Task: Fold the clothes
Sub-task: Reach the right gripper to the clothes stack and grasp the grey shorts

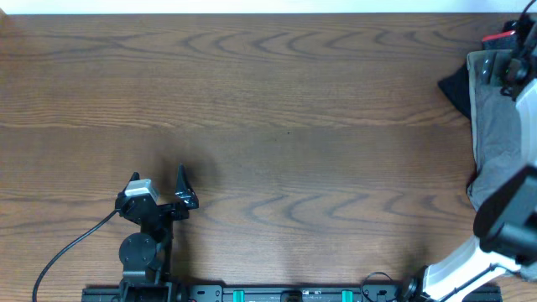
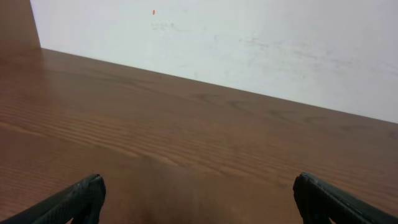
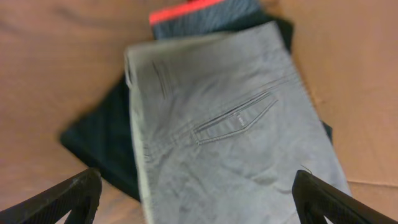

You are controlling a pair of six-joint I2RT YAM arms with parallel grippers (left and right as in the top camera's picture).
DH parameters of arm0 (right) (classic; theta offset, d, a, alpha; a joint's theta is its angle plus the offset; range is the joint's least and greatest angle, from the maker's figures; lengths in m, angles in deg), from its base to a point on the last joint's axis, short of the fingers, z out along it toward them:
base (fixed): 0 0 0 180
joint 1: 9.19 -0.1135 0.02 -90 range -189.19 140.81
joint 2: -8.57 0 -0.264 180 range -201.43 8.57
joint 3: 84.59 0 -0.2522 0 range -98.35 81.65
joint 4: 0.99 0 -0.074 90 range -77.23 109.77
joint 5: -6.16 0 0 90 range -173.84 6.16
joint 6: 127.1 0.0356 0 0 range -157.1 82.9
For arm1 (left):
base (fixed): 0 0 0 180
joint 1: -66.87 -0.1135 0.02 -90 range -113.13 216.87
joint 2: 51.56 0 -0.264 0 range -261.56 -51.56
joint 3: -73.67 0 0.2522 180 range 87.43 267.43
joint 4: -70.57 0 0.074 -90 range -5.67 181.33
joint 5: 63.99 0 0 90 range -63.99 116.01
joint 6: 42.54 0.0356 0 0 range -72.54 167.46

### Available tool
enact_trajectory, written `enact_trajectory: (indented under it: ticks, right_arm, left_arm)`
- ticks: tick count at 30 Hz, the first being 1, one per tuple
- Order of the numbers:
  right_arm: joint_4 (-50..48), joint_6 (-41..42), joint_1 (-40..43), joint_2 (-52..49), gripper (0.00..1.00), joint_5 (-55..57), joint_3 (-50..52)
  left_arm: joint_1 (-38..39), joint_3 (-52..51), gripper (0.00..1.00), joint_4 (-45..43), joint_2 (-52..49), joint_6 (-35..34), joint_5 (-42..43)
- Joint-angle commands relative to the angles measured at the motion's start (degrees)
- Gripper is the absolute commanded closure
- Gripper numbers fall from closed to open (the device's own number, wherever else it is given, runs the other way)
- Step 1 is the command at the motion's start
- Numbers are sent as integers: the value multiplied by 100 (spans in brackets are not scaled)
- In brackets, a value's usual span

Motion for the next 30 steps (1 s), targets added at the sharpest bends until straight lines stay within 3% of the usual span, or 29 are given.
enact_trajectory:
  ticks: [1, 18, 30]
  right_arm:
    - [-184, -514, 13, -476, 5, 428, -164]
    - [-717, -531, -192, -2557, 6, 275, -1902]
    - [-721, -481, -361, -3047, 8, 295, -2205]
  left_arm:
    - [-24, -133, 2, 184, 37, 116, -114]
    - [-24, -133, 2, 184, 37, 114, -114]
    - [-24, -133, 2, 184, 37, 114, -114]
